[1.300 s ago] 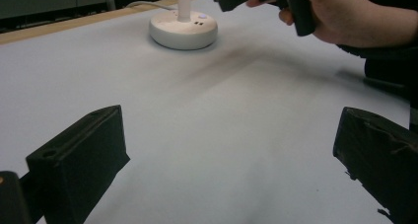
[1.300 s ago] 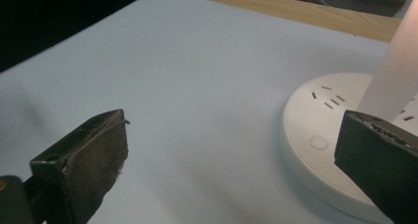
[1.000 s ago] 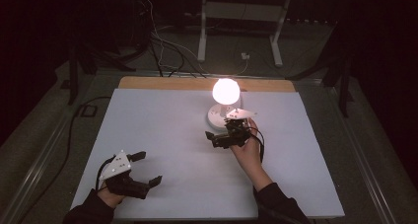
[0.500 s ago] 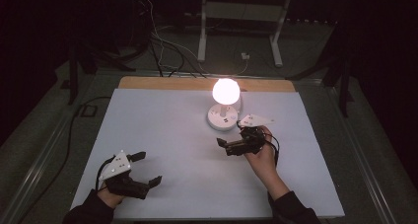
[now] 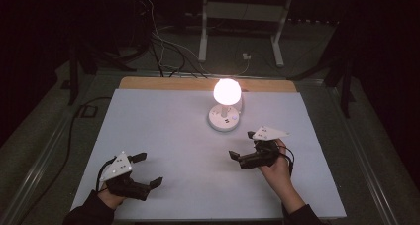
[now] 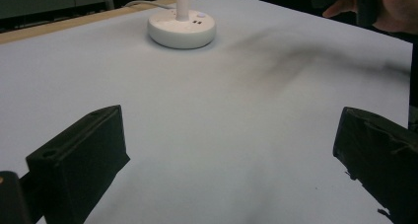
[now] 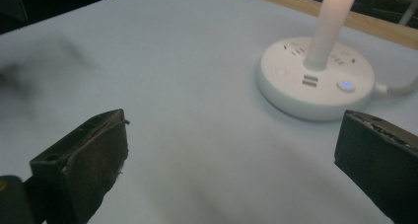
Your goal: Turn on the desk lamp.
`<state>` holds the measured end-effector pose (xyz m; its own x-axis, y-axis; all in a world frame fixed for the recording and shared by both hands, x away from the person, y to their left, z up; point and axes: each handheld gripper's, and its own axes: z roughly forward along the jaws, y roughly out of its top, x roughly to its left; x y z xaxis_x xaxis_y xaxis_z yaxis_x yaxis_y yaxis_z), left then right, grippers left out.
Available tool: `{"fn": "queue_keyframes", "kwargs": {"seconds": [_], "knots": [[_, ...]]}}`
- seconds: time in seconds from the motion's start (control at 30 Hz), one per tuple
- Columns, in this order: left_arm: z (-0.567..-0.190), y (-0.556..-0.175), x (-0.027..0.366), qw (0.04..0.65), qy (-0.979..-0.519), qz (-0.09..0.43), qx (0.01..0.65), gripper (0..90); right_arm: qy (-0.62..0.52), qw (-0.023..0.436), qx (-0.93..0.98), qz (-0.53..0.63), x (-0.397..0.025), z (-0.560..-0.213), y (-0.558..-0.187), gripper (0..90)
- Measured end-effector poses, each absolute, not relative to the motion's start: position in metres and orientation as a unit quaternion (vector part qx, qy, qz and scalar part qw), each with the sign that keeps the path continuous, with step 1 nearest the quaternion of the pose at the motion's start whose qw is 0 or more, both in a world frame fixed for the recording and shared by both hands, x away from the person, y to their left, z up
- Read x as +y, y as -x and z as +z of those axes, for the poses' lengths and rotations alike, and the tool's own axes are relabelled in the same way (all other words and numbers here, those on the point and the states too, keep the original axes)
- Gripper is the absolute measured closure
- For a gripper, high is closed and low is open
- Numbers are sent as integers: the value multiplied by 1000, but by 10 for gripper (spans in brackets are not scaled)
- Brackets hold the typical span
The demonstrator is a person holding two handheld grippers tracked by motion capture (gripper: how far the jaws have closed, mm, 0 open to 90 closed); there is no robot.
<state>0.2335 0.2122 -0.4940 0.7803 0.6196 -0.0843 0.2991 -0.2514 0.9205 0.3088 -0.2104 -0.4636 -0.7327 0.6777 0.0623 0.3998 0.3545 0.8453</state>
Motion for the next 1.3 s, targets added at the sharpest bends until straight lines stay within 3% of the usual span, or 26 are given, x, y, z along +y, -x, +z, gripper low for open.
{"fn": "queue_keyframes", "kwargs": {"seconds": [0.87,1.3], "knots": [[-495,-234,211,531,-781,148,295,4,-392,216,795,410,-300,-494,-253,0],[-496,-234,210,528,-783,148,293,4,-413,198,801,385,-305,-506,-254,0]]}}
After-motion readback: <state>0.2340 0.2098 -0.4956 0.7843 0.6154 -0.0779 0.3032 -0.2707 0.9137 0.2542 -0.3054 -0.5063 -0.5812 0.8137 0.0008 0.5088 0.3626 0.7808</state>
